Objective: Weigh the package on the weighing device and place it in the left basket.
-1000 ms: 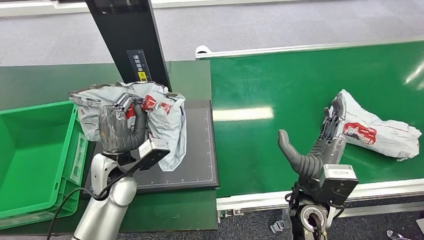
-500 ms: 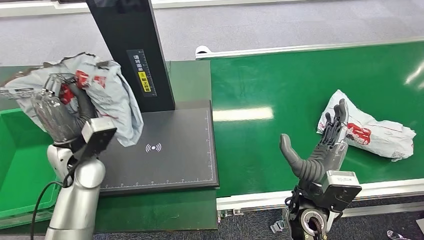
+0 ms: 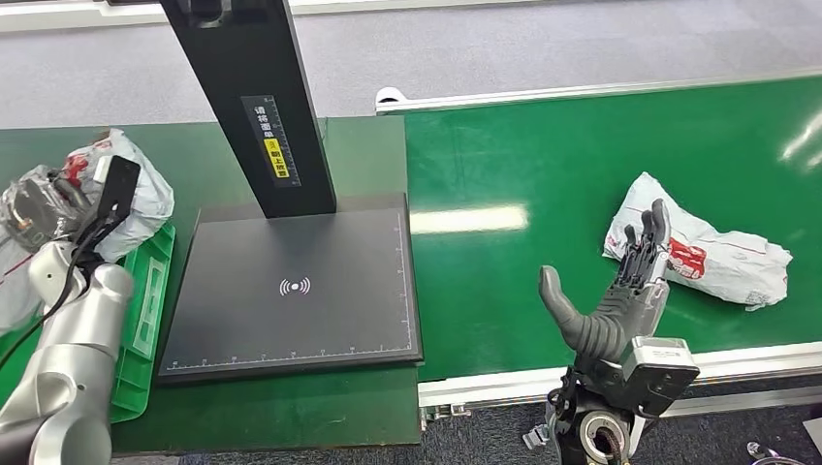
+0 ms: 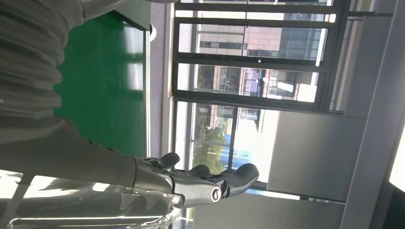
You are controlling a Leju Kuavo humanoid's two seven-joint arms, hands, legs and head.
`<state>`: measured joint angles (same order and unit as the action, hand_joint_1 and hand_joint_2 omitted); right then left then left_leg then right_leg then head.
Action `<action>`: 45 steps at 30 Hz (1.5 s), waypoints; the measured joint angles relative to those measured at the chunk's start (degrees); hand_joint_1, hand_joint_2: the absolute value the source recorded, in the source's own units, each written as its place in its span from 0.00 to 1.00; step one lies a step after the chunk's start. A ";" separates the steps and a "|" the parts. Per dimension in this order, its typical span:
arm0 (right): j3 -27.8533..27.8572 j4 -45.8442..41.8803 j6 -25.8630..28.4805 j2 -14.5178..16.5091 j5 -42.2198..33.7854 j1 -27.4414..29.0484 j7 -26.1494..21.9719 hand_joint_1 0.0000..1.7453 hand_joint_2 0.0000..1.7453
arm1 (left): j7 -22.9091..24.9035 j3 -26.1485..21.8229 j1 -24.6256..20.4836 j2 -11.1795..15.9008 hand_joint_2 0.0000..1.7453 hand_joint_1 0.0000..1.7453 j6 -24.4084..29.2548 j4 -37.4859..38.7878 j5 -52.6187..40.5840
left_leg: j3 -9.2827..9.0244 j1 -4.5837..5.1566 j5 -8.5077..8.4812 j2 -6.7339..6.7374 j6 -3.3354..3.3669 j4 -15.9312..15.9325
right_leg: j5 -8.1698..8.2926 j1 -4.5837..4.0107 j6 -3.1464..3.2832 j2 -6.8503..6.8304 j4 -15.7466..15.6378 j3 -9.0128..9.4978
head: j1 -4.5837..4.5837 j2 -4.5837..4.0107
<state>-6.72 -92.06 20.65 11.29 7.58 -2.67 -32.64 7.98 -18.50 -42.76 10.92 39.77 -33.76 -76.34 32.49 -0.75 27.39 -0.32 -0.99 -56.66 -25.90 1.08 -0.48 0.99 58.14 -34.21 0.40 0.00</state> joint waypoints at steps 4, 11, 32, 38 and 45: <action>-0.18 0.00 -0.05 -0.06 0.13 0.11 0.30 0.00 1.00 | -3.70 -4.80 -0.19 0.97 1.00 0.85 0.01 2.99 3.94 | 0.02 0.00 0.00 -0.02 0.00 0.00 | 0.00 0.00 0.00 -0.01 -0.01 0.00 | 0.01 0.00; -0.26 0.00 -0.07 -0.17 0.17 0.31 0.65 0.00 1.00 | -11.75 -14.70 -0.25 0.89 1.00 0.00 -0.06 5.02 11.87 | 0.02 0.00 -0.01 -0.03 0.00 0.00 | 0.00 0.00 0.00 -0.01 0.00 0.00 | 0.01 0.00; -0.80 0.00 -0.07 -0.67 0.22 0.33 0.85 0.00 1.00 | -23.83 -29.25 -2.34 0.66 1.00 0.00 -2.61 11.29 28.08 | 0.01 0.00 -0.01 -0.04 0.00 0.00 | 0.00 0.00 0.00 -0.01 -0.01 -0.02 | 0.00 0.00; -0.93 0.19 0.07 -0.66 0.22 0.28 0.93 0.00 1.00 | -39.09 -29.80 -2.27 -1.15 1.00 0.00 -10.04 9.03 46.00 | 0.01 0.00 -0.01 -0.07 0.00 -0.01 | 0.00 0.00 0.00 -0.05 -0.01 0.01 | 0.01 0.00; -1.07 0.84 -0.34 -0.64 0.71 0.17 1.19 0.00 1.00 | -42.74 -15.56 7.42 -8.66 1.00 0.00 -27.38 -13.12 68.08 | 0.01 0.03 0.01 -0.15 0.01 -0.02 | 0.00 0.03 -0.01 -0.10 -0.03 0.08 | 0.00 0.00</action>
<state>-7.79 -91.23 20.31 10.64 8.30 -2.50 -31.45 -34.76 -34.06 -35.34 2.26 12.40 -46.89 -8.26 32.50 -0.72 27.40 -0.46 -0.99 -56.67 -25.90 1.11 -0.49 0.89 58.11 -34.13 0.40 0.00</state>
